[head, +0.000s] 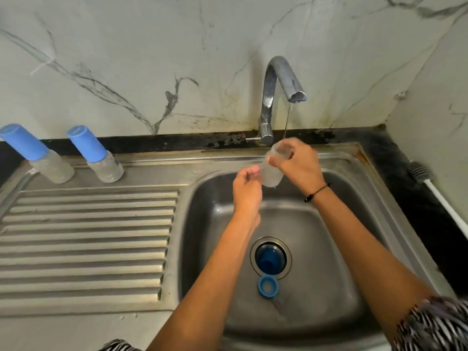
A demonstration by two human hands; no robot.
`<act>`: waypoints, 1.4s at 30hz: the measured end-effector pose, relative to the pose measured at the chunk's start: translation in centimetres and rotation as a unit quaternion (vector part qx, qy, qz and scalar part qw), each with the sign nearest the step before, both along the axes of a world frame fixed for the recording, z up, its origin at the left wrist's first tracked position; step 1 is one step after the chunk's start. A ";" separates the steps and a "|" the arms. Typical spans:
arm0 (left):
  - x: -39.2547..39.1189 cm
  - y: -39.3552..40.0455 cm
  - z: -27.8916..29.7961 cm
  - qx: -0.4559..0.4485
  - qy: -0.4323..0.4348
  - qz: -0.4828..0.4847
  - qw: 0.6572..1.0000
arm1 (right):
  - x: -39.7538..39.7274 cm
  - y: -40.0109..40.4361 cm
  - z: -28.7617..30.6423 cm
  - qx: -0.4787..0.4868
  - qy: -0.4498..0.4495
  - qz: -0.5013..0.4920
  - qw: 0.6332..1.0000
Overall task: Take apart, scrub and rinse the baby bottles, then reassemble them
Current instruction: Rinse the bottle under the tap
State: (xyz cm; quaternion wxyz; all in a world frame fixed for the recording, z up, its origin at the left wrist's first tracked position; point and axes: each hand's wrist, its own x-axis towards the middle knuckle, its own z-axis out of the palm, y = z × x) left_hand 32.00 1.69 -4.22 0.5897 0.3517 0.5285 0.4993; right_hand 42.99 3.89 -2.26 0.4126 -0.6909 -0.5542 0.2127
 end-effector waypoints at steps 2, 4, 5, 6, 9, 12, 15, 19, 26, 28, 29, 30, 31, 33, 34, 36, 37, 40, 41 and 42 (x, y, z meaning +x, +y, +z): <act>0.0 0.2 0.0 -0.004 -0.002 0.006 1.000 | -0.2 -0.2 0.6 0.077 0.011 -0.007 0.997; 0.0 0.0 -0.3 -0.024 -0.001 0.020 1.000 | -0.2 -0.3 0.6 0.023 0.072 0.003 0.997; 0.0 0.0 -0.4 -0.030 -0.001 0.033 0.999 | -0.2 -0.2 0.3 -0.021 0.139 -0.004 0.990; -0.1 0.0 -0.5 -0.031 0.004 0.046 0.998 | 0.0 0.0 -0.2 -0.049 0.224 -0.022 0.973; -0.3 0.2 -0.7 -0.016 0.008 0.081 0.997 | 0.5 -0.2 -1.2 -0.113 0.466 -0.062 0.876; -0.6 0.4 -0.6 -0.018 0.017 0.111 0.993 | 0.8 -0.8 -2.8 -0.183 0.625 -0.076 0.755; -0.6 0.5 -0.6 -0.016 0.015 0.122 0.992 | 0.6 -0.9 -4.1 -0.213 0.676 -0.102 0.699; -0.6 0.3 -0.3 0.004 0.007 0.134 0.991 | -0.1 -1.1 -4.3 -0.244 0.672 -0.112 0.690; -0.3 0.1 -0.2 0.004 0.006 0.132 0.991 | -0.5 0.1 -3.0 -0.243 0.607 -0.079 0.753; -0.6 0.1 -0.4 -0.027 0.009 0.130 0.991 | -0.3 0.3 -2.0 -0.225 0.583 -0.052 0.779; -0.7 0.2 -0.7 -0.044 0.004 0.125 0.991 | -0.1 0.3 -1.3 -0.209 0.562 -0.034 0.800; -0.9 0.3 -1.0 -0.060 0.000 0.120 0.991 | 0.0 0.3 -0.6 -0.189 0.529 -0.012 0.827; -1.1 0.3 -1.2 -0.074 0.003 0.113 0.991 | 0.2 0.2 0.1 -0.172 0.481 0.015 0.860; -1.2 0.1 -1.5 -0.099 0.015 0.092 0.991 | 0.4 0.0 1.4 -0.153 0.340 0.071 0.925; -1.1 -0.1 -1.6 -0.106 0.018 0.082 0.991 | 0.5 0.0 1.9 -0.145 0.251 0.090 0.953; -0.8 -0.4 -1.4 -0.108 0.016 0.069 0.992 | 0.6 0.1 2.5 -0.117 0.063 0.096 0.986; -0.6 -0.4 -1.2 -0.107 0.015 0.064 0.992 | 0.7 0.1 2.9 -0.100 -0.019 0.092 0.990; -0.1 -0.5 -0.7 -0.101 0.014 0.053 0.993 | 0.8 -0.1 3.7 -0.075 -0.149 0.087 0.982; -0.1 -0.4 -0.5 -0.100 0.014 0.051 0.994 | 0.9 -0.1 3.8 -0.072 -0.167 0.086 0.980; -0.1 -0.4 -0.4 -0.099 0.014 0.050 0.994 | 1.0 -0.1 3.8 -0.071 -0.172 0.085 0.979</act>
